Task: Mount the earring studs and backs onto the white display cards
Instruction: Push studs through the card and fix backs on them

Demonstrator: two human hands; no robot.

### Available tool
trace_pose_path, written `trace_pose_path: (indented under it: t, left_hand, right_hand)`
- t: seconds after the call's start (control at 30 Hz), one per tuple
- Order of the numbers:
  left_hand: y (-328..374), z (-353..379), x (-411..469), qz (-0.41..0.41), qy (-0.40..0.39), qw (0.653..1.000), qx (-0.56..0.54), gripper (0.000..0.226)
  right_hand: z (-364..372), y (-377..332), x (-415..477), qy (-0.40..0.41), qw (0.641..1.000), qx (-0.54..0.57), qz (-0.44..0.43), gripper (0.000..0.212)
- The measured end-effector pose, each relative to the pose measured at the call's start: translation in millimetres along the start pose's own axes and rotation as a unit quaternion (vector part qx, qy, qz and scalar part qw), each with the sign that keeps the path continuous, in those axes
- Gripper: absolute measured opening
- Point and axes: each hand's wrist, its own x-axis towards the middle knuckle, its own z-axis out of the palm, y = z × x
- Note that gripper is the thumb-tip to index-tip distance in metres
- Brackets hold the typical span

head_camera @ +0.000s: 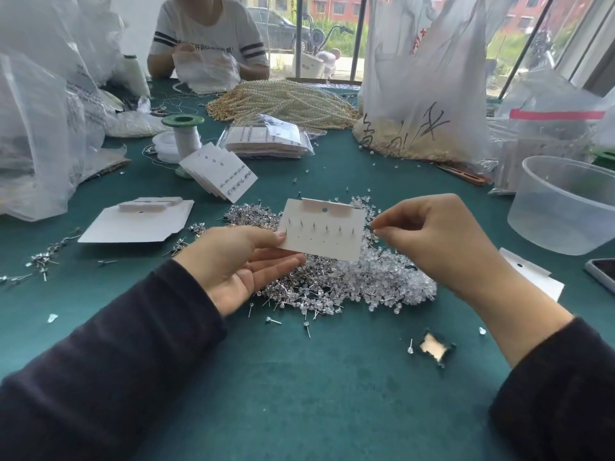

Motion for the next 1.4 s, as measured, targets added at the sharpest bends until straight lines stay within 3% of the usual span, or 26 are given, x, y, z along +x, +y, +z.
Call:
trace_pose_path:
  t: [0.13,0.4,0.5,0.7,0.93,1.07,1.4]
  left_hand:
    - [-1,1,0,0.005,0.004,1.000,0.010,0.012]
    - [0,2,-1,0.015,0.008,1.000,0.022,0.011]
    - [0,2,-1,0.021,0.008,0.999,0.029,0.011]
    - [-3,3,-1,0.044,0.003,0.998,0.048,0.009]
    - [-11,9,-3,0.089,0.003,0.992,0.085,0.008]
    - [-14,12,-5,0.132,0.005,0.985,0.113,0.012]
    - [-16,14,-9,0.179,0.007,0.972,0.151,0.013]
  right_hand:
    - [0,0,-2,-0.025,0.998,-0.059,0.004,0.011]
    - [-3,-2,-3,-0.067,0.994,-0.075,0.034,0.013]
    - [-3,-3,-3,-0.042,0.997,-0.061,0.026,0.012]
    - [-1,-13,-7,0.084,0.996,0.008,-0.031,0.008]
    - [31,-32,-25,0.065,0.991,0.062,-0.096,0.013]
    - [43,-37,-29,0.105,0.978,0.017,-0.179,0.009]
    - [50,-31,-26,0.080,0.978,0.047,-0.188,0.007]
